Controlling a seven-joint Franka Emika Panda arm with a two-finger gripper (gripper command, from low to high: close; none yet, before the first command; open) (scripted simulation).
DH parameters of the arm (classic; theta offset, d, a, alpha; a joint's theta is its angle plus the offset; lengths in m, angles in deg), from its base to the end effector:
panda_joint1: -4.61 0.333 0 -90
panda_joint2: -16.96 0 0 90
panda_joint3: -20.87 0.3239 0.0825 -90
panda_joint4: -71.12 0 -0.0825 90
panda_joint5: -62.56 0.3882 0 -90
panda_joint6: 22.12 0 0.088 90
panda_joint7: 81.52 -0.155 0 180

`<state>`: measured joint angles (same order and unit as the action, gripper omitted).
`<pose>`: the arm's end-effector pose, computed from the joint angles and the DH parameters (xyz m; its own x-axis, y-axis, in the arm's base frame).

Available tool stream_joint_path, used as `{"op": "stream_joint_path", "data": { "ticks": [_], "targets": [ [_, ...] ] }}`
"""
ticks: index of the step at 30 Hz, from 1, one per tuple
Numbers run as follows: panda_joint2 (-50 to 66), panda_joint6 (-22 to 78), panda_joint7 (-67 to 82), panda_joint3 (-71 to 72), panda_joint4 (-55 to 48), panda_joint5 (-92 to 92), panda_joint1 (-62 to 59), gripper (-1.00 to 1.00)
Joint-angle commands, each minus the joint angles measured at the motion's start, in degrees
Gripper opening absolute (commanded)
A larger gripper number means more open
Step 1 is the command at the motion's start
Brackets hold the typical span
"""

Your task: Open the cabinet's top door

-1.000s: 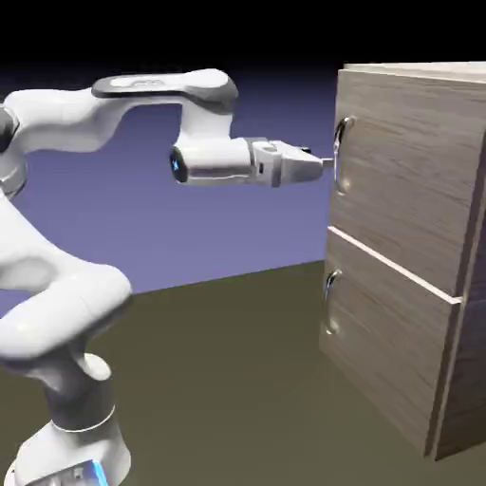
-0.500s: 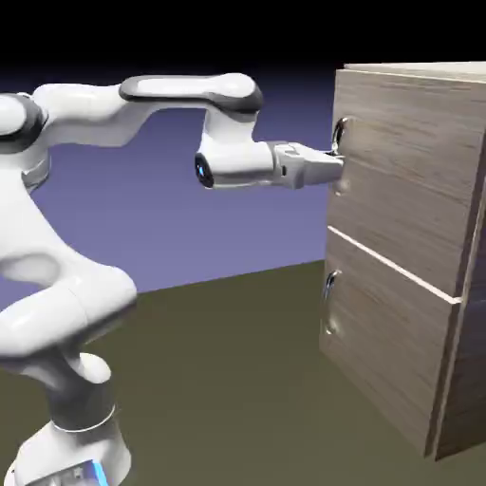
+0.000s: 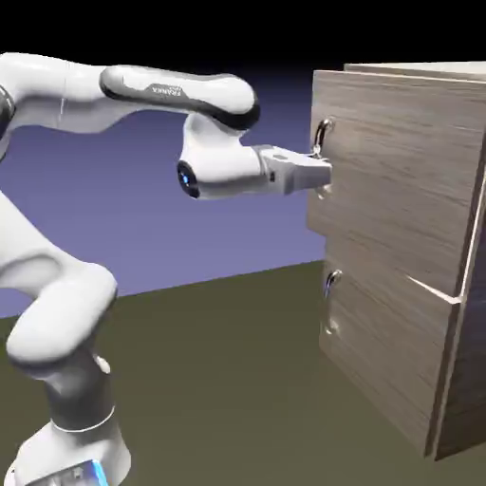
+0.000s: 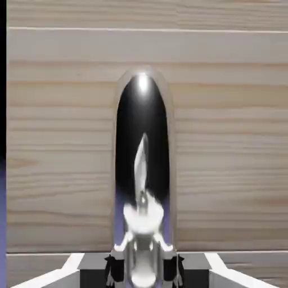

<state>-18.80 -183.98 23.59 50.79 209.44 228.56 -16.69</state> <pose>0.4478 0.0813 0.5328 0.1009 -0.6944 0.7124 0.1017 -0.7051 -0.7017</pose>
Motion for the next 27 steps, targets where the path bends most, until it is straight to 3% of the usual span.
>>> {"op": "stream_joint_path", "data": {
  "ticks": [1,15,27],
  "targets": [
    [-0.25,0.15,-0.2,-1.94,0.77,-0.75,2.09,-1.0],
    [-13.79,5.09,-20.31,-25.92,15.79,-35.42,24.36,-1.0],
    [-26.17,11.31,-37.55,-40.18,24.22,-65.32,29.95,-1.0]
  ]
}}
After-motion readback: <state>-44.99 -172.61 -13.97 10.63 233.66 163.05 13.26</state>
